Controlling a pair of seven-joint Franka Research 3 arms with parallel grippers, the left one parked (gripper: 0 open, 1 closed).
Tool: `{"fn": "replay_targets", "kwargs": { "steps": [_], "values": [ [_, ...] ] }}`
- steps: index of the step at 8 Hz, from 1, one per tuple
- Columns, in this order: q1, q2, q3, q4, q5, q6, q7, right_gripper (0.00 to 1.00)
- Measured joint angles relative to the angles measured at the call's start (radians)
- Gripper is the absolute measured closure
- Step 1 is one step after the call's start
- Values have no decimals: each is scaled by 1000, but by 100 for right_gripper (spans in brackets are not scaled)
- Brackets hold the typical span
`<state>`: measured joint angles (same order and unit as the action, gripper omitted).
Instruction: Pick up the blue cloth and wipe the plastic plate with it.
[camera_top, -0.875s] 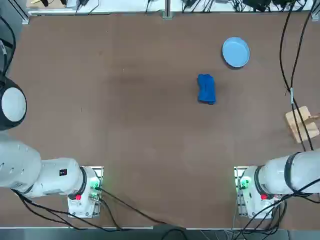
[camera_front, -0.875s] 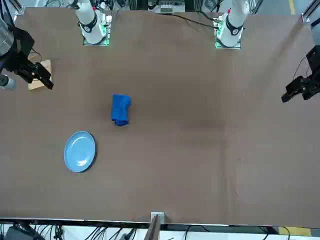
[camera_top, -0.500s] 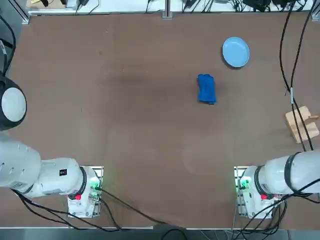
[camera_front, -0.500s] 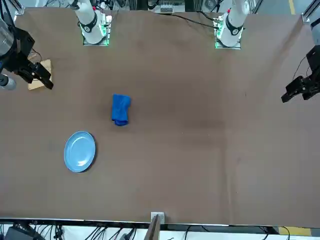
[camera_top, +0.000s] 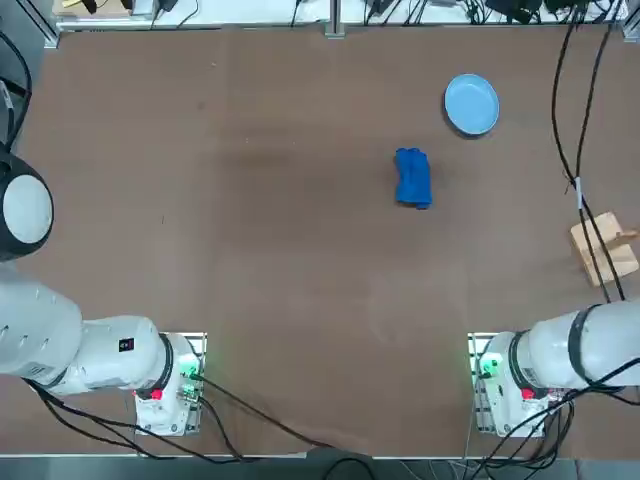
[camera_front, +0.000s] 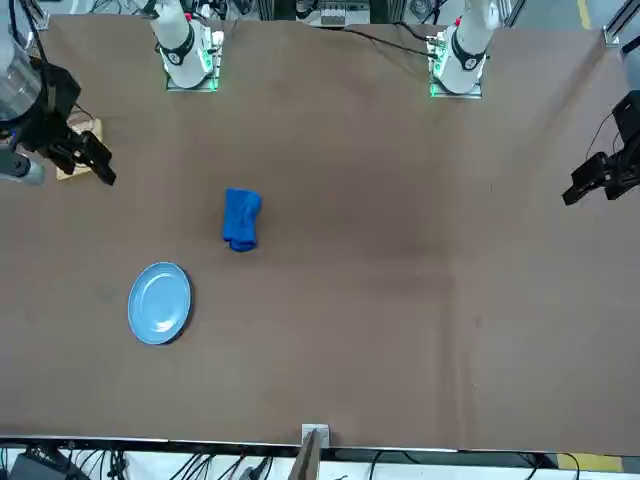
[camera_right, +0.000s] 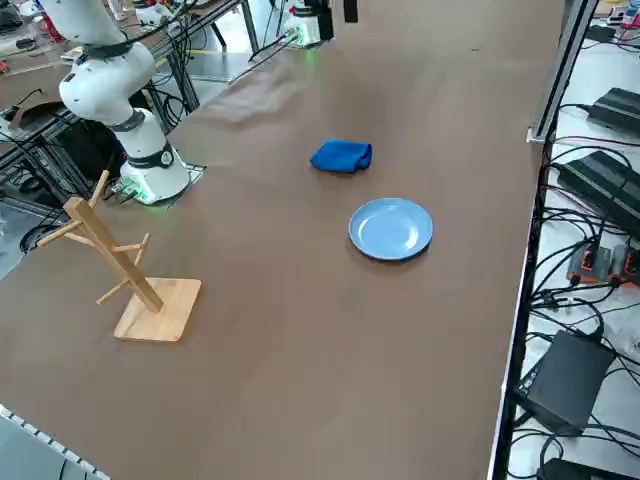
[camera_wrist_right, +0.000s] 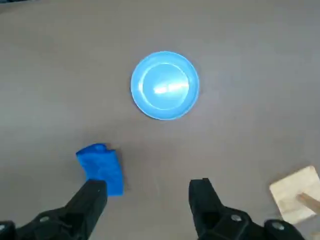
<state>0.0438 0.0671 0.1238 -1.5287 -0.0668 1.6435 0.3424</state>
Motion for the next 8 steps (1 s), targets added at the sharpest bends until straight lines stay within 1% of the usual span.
{"fn": "replay_targets", "kwargs": {
  "steps": [2, 4, 6, 8],
  "values": [
    [51, 44, 5, -73, 1, 124, 100, 0],
    [105, 64, 7, -174, 3, 231, 191, 0],
    [161, 67, 8, -311, 4, 397, 296, 0],
    [211, 70, 9, -484, 4, 594, 365, 0]
  ]
}}
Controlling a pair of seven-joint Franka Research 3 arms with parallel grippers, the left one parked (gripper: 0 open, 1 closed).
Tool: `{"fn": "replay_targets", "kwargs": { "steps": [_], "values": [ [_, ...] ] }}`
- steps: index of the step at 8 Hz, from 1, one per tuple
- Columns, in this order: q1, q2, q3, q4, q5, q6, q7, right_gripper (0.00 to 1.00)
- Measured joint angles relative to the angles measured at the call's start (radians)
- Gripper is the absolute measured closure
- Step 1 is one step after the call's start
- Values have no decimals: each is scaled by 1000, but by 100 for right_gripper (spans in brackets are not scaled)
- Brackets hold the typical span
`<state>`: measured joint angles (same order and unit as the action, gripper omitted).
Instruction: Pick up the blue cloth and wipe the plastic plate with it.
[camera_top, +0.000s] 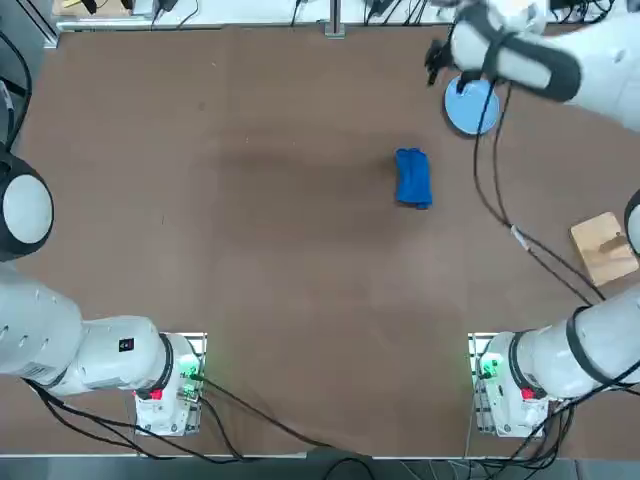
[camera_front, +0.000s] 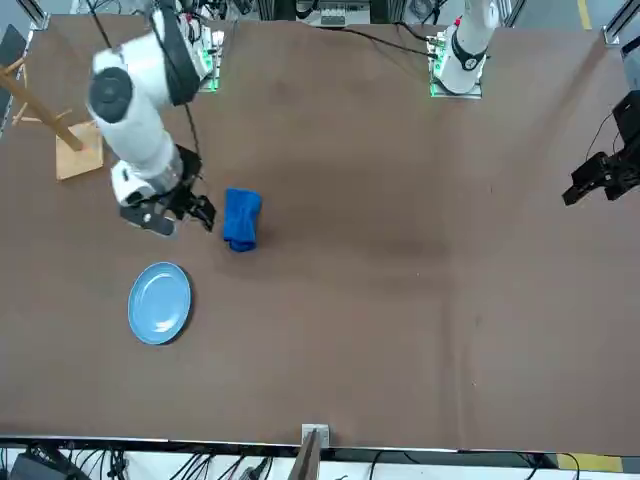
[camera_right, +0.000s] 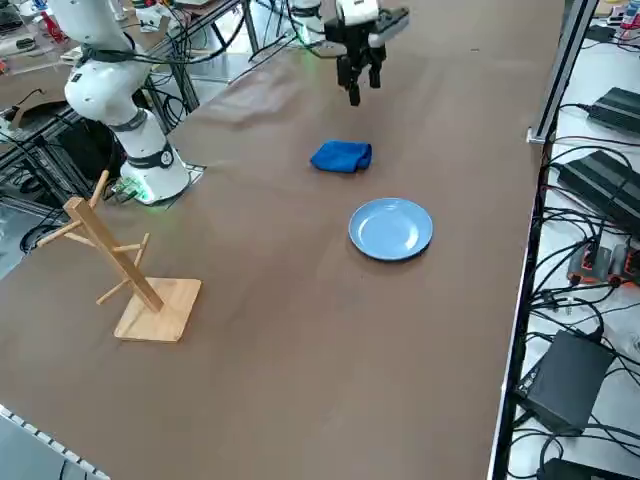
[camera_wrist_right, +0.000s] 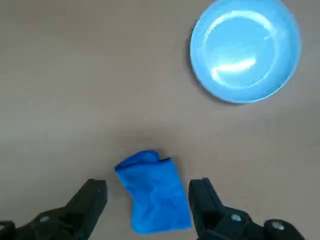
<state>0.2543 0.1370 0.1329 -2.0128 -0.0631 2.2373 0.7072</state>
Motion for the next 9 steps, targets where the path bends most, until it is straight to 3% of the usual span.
{"fn": "replay_targets", "kwargs": {
  "steps": [4, 6, 9],
  "values": [
    [109, 8, 1, -199, -1, 224, 88, 0],
    [166, 54, 1, -239, -35, 300, 145, 0],
    [169, 146, -11, -257, -65, 400, 161, 0]
  ]
}}
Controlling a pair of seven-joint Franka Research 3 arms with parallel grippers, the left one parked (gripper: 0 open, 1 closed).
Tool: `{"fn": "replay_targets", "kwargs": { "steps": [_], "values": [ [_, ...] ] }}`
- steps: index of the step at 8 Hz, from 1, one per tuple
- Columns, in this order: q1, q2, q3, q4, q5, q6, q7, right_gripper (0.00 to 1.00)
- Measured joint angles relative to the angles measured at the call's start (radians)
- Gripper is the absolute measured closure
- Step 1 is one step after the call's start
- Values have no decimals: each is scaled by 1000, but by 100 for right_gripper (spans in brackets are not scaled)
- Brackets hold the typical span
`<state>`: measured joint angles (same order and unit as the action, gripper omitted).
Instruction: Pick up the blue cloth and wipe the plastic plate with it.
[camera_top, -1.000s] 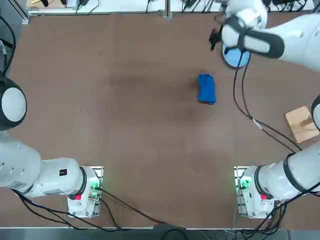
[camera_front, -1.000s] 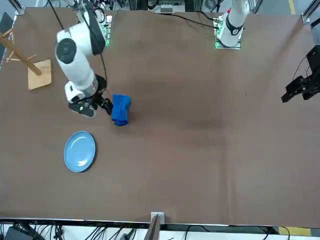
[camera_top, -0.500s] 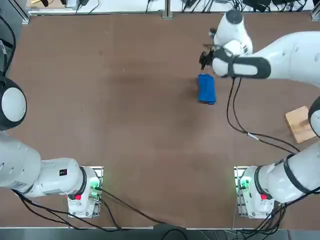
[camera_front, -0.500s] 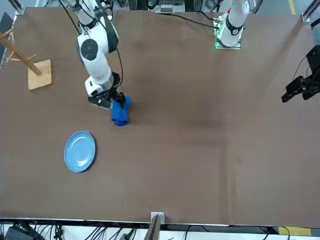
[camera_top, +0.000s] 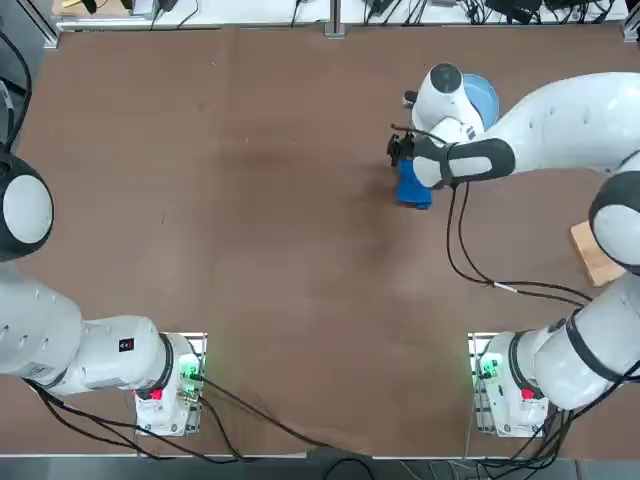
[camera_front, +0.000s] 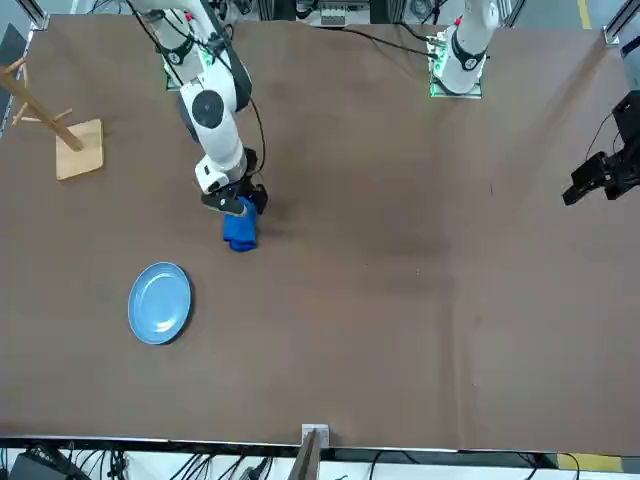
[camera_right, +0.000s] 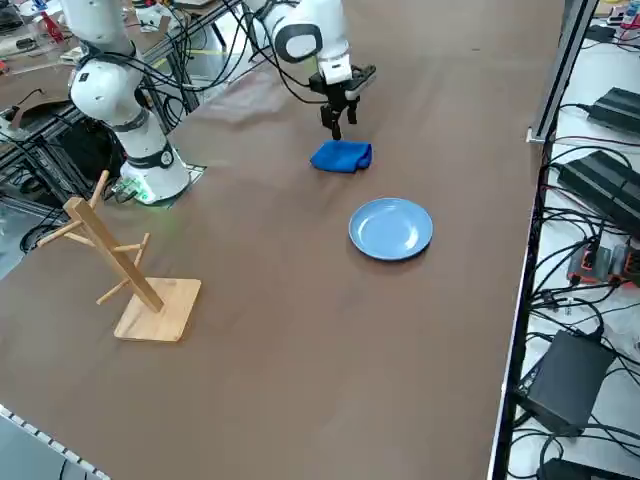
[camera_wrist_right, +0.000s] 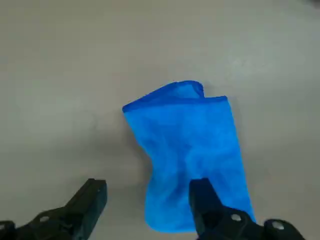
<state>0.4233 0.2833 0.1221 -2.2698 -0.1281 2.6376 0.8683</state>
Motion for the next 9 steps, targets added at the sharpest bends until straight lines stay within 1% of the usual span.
{"fn": "replay_targets", "kwargs": {
  "steps": [3, 7, 8, 9],
  "values": [
    [4, 69, -1, 0, -90, 46, 81, 0],
    [4, 93, -6, 0, -115, 52, 98, 0],
    [4, 94, -9, 0, -122, 52, 98, 2],
    [4, 96, -10, 0, -129, 52, 98, 8]
  ]
}}
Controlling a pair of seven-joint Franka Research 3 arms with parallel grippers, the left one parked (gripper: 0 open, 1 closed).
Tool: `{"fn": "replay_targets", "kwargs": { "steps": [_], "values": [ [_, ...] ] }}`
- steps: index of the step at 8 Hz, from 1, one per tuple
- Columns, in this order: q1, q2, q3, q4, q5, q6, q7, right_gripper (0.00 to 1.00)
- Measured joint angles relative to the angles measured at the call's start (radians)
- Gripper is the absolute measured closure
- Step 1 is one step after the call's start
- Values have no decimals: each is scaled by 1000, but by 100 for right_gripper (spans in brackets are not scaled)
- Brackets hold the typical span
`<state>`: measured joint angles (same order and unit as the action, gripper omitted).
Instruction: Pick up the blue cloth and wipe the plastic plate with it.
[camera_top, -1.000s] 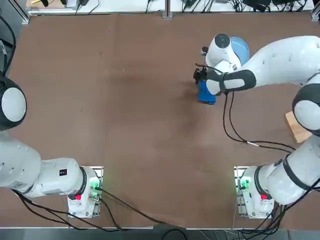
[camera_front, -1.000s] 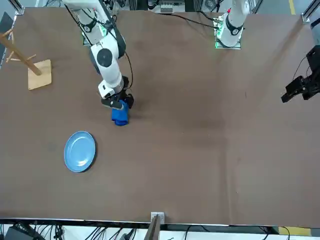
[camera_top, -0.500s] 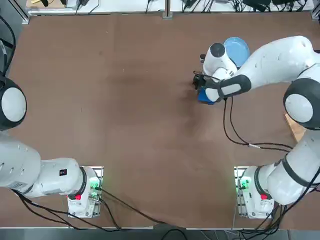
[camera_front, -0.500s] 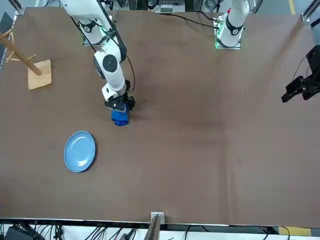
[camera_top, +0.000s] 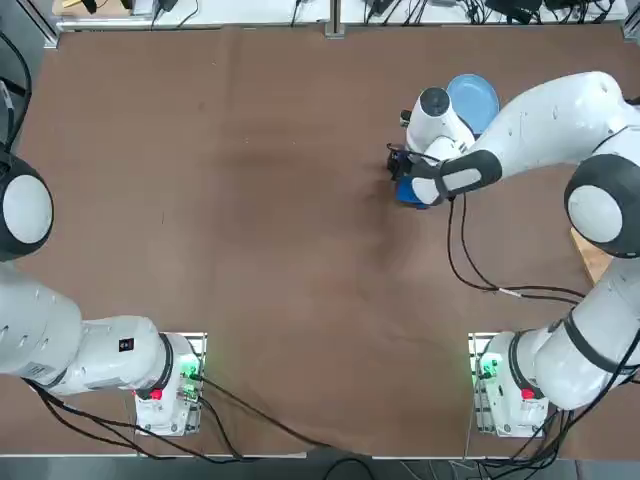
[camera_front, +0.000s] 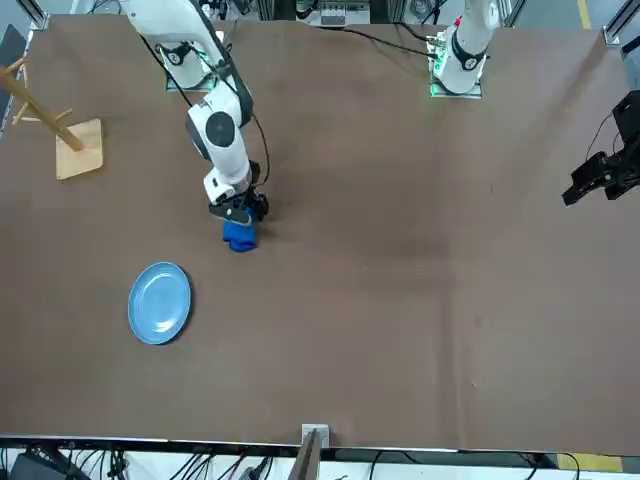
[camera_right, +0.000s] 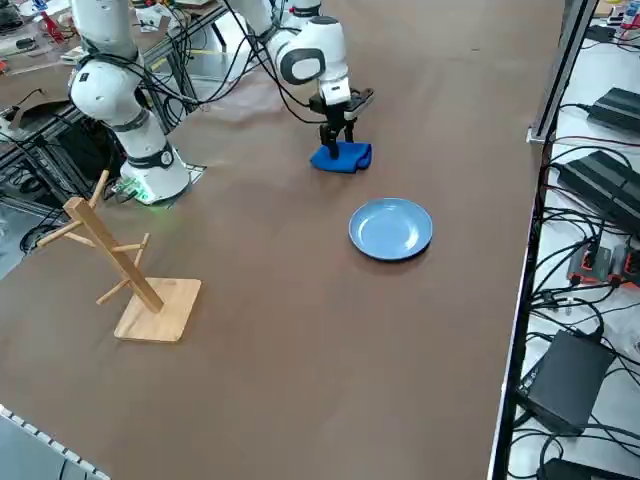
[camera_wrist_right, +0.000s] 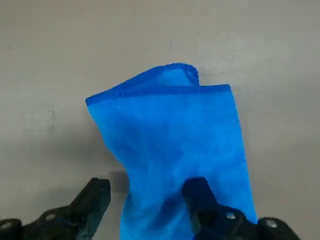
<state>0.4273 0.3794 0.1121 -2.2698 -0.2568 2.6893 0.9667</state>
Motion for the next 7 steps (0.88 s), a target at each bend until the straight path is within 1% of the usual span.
{"fn": "replay_targets", "kwargs": {
  "steps": [1, 2, 3, 4, 5, 6, 7],
  "values": [
    [0, 4, 0, 0, -4, 0, 0, 12],
    [0, 9, 0, 0, -9, 0, 0, 27],
    [0, 11, -2, 0, -19, 0, 0, 29],
    [-1, 10, -6, 1, -35, -1, 1, 46],
    [-4, 10, -9, 2, -49, 0, 1, 58],
    [-6, 10, -10, 4, -55, 0, 2, 62],
    [-6, 8, -11, 7, -57, 0, 2, 80]
  ]
}}
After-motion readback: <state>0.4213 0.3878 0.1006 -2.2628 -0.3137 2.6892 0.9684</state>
